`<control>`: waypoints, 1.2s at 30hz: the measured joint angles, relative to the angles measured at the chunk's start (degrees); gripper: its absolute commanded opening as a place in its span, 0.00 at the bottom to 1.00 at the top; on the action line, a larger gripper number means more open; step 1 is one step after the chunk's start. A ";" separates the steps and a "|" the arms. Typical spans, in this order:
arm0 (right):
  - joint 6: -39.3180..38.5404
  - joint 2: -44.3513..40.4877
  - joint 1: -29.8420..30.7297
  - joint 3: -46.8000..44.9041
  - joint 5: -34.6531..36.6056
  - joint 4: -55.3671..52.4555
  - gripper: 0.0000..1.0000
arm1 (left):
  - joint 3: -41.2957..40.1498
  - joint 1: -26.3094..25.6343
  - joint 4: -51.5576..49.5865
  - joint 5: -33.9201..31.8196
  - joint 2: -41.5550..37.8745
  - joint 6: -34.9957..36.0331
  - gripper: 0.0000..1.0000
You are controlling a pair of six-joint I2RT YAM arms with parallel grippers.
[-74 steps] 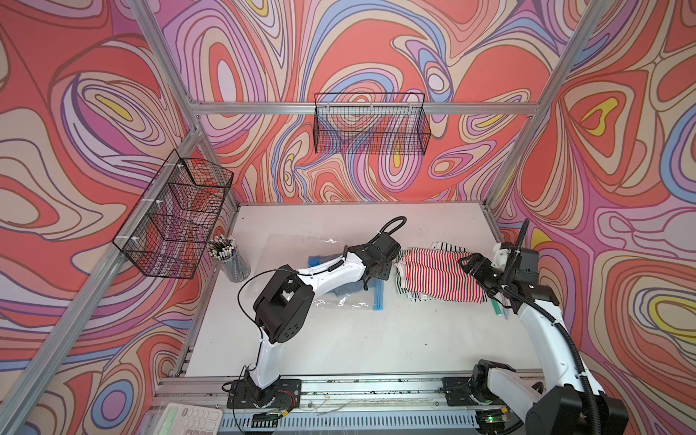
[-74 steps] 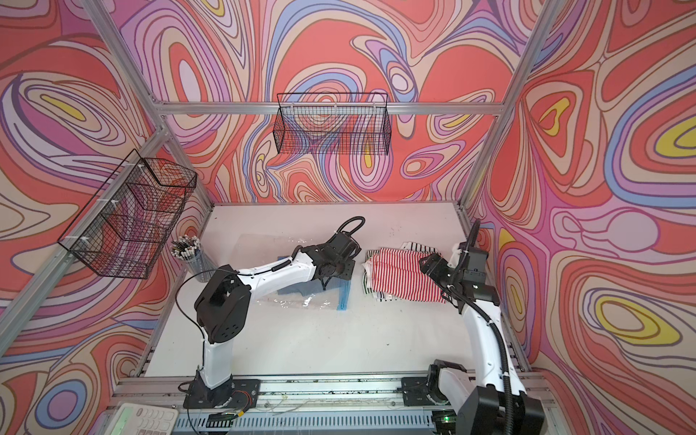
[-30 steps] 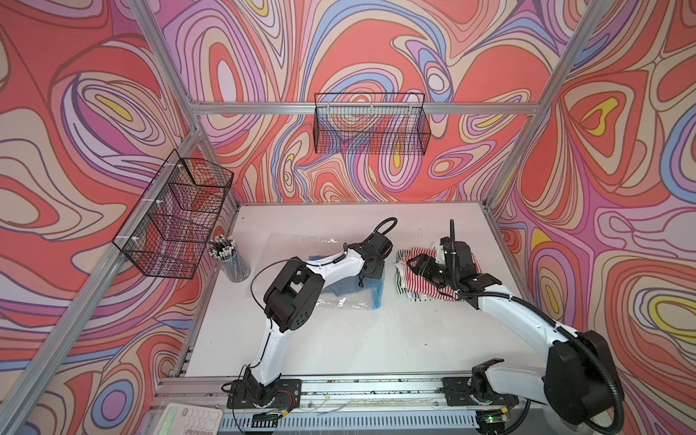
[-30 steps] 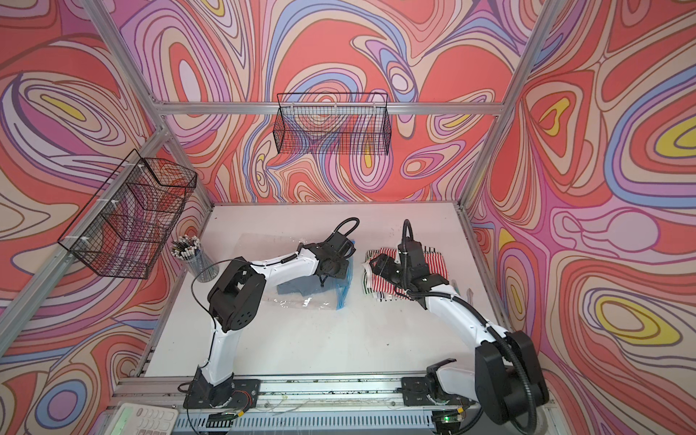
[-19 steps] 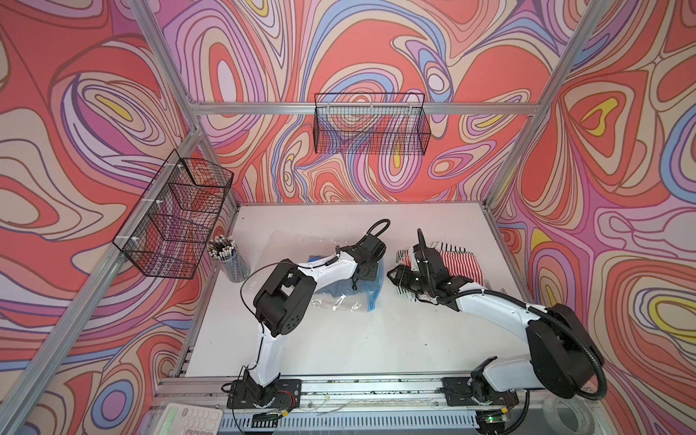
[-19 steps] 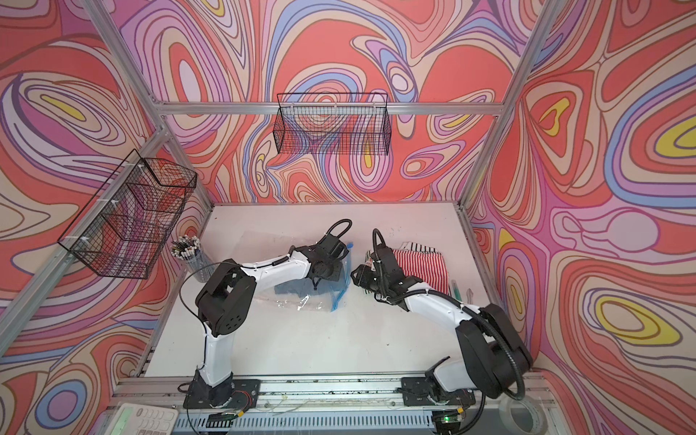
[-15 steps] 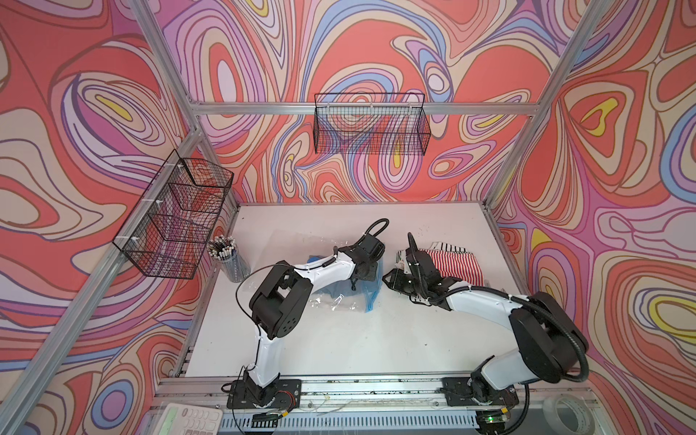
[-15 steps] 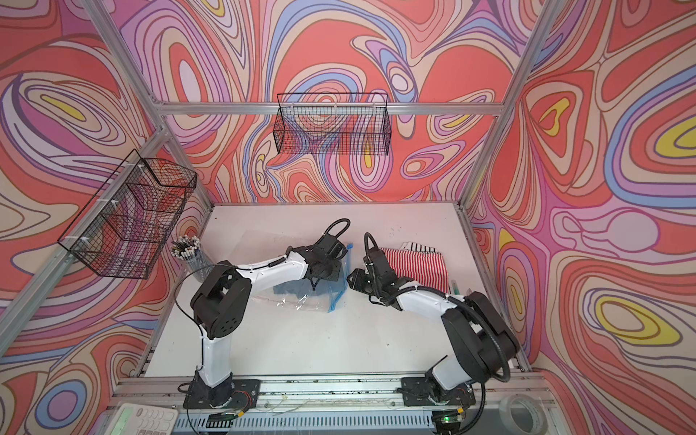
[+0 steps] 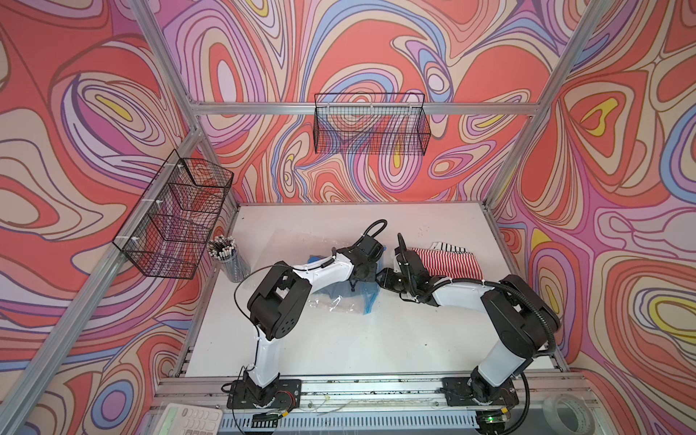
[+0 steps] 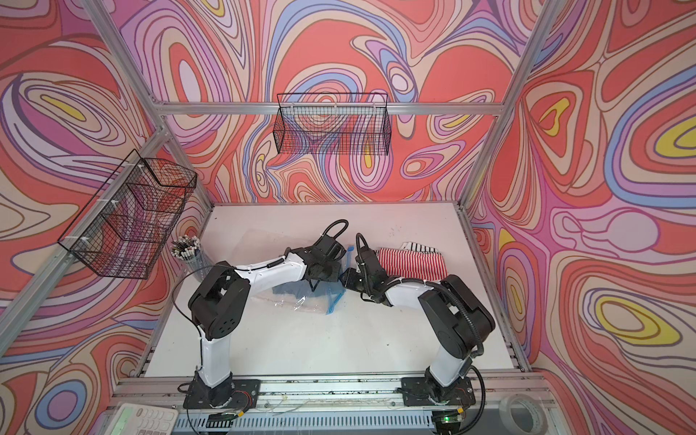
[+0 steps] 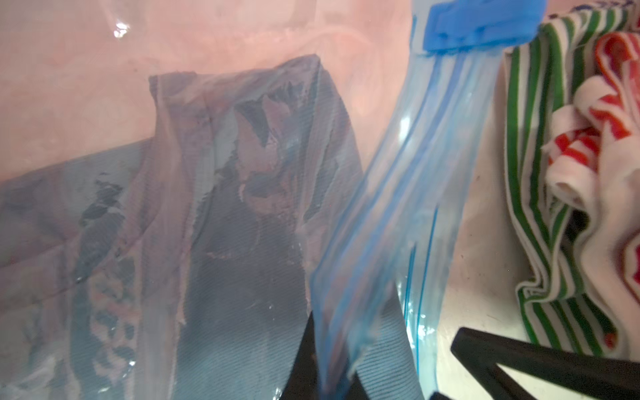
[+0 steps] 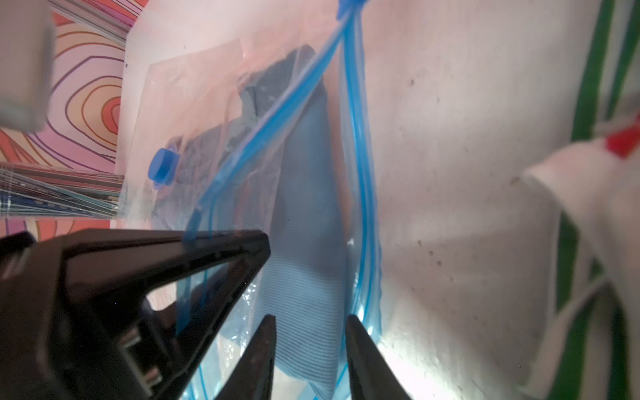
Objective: Take the tank top out of the vacuum bag
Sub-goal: Take out the tank top from the vacuum bag.
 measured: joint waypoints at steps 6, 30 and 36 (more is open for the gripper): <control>-0.37 2.91 0.00 0.79 0.07 1.25 0.36 | -0.74 0.00 0.35 1.14 -0.70 -0.68 0.06; -1.49 9.22 0.00 1.22 -3.02 9.44 0.24 | -1.70 0.52 1.40 3.37 -1.73 -2.32 0.05; -2.36 9.46 0.00 2.14 -3.52 9.86 0.00 | -1.75 1.44 1.44 3.02 -1.73 -2.45 0.05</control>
